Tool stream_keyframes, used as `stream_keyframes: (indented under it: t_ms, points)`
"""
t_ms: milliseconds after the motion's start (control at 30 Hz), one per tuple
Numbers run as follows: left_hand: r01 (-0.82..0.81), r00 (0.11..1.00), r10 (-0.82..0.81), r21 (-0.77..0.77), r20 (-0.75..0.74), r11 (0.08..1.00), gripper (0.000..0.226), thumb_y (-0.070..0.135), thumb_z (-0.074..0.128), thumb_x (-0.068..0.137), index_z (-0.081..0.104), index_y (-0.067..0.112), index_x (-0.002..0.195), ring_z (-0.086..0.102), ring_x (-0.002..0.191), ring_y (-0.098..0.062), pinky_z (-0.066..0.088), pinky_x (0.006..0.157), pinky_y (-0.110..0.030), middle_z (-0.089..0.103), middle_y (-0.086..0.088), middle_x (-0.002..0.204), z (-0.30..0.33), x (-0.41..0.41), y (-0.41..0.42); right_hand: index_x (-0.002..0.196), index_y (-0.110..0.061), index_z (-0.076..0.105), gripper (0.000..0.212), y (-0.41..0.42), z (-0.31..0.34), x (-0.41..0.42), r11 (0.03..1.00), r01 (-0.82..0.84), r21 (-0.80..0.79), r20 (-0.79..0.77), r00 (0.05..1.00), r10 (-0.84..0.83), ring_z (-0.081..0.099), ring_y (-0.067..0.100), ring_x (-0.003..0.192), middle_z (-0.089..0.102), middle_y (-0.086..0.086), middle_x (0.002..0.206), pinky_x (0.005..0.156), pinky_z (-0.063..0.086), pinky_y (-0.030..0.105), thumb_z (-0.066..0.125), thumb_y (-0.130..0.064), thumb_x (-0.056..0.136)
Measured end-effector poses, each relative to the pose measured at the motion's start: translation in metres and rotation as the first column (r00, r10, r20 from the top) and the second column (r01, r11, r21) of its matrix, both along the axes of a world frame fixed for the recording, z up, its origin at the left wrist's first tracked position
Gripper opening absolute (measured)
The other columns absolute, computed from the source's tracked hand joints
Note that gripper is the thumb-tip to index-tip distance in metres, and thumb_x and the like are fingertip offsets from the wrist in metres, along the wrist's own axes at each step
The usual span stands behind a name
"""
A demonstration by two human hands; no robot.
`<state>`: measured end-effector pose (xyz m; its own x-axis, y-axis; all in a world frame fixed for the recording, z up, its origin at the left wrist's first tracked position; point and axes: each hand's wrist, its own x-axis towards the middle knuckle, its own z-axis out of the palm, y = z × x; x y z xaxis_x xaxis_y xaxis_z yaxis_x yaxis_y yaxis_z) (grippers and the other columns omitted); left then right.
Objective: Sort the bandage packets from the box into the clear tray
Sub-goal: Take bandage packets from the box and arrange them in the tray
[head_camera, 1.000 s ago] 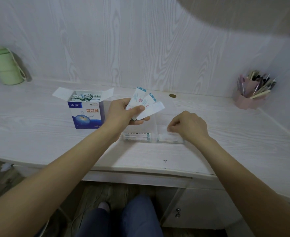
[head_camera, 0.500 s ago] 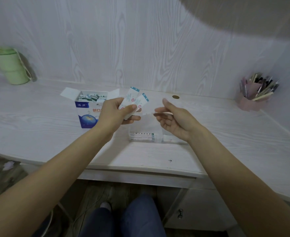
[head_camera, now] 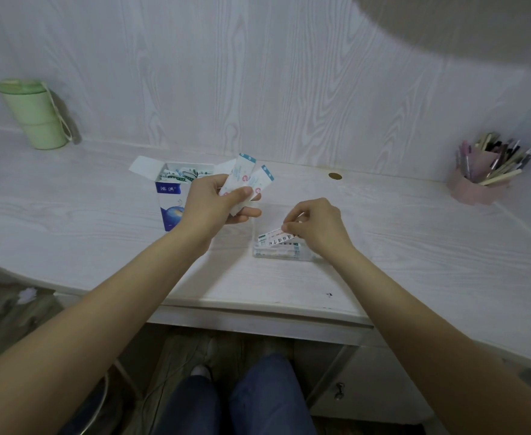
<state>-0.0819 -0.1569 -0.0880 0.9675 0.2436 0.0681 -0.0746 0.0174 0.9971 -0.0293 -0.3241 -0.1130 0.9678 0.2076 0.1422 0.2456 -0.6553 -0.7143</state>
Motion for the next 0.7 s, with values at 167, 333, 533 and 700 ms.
stream_keyframes:
  t_ms: [167, 333, 533, 700]
  points:
    - [0.002, 1.0, -0.002, -0.008, -0.008, 1.0, 0.016, 0.007, 0.059, 0.091, 0.057, 0.015, 0.106, 0.071, 0.062, -0.013, 0.058, 0.06, -0.022, 0.07, -0.001, 0.084, 0.0, 0.001, 0.0, 0.075, -0.012, 0.068, 0.006, 0.009, -0.006, 0.001, 0.979, -0.023, -0.202, 0.067, 0.997, 0.037, 0.055, 0.011, 0.068, 0.063, 0.004, 0.077, 0.06, 0.041, 0.017, 0.073, -0.012, 0.079]
    - [-0.003, 1.0, 0.003, -0.009, -0.002, 1.0, 0.014, 0.008, 0.059, 0.091, 0.058, 0.017, 0.101, 0.071, 0.063, -0.013, 0.058, 0.06, -0.021, 0.071, 0.0, 0.082, 0.001, 0.003, -0.002, 0.086, -0.016, 0.07, 0.006, 0.013, -0.005, -0.002, 0.868, -0.03, -0.496, 0.1, 0.991, 0.091, 0.061, 0.022, 0.088, 0.068, 0.004, 0.094, 0.067, 0.044, 0.03, 0.068, -0.021, 0.085]
    - [0.015, 1.0, -0.014, -0.012, 0.022, 1.0, 0.012, 0.007, 0.06, 0.091, 0.059, 0.017, 0.098, 0.071, 0.063, -0.013, 0.058, 0.061, -0.021, 0.071, -0.001, 0.083, 0.002, 0.003, -0.003, 0.094, -0.021, 0.072, 0.011, 0.015, 0.004, -0.005, 0.788, -0.052, -0.614, 0.104, 0.984, 0.146, 0.061, 0.021, 0.095, 0.069, 0.001, 0.097, 0.067, 0.04, 0.028, 0.064, -0.02, 0.087]
    - [0.021, 1.0, -0.021, -0.008, 0.02, 1.0, 0.013, 0.007, 0.06, 0.091, 0.06, 0.016, 0.1, 0.071, 0.064, -0.015, 0.058, 0.061, -0.021, 0.072, -0.002, 0.084, 0.003, 0.001, -0.002, 0.097, -0.022, 0.072, 0.014, 0.016, 0.013, -0.005, 0.69, -0.118, -0.714, 0.103, 0.957, 0.27, 0.061, 0.019, 0.093, 0.07, -0.001, 0.097, 0.072, 0.036, 0.026, 0.061, -0.02, 0.088]
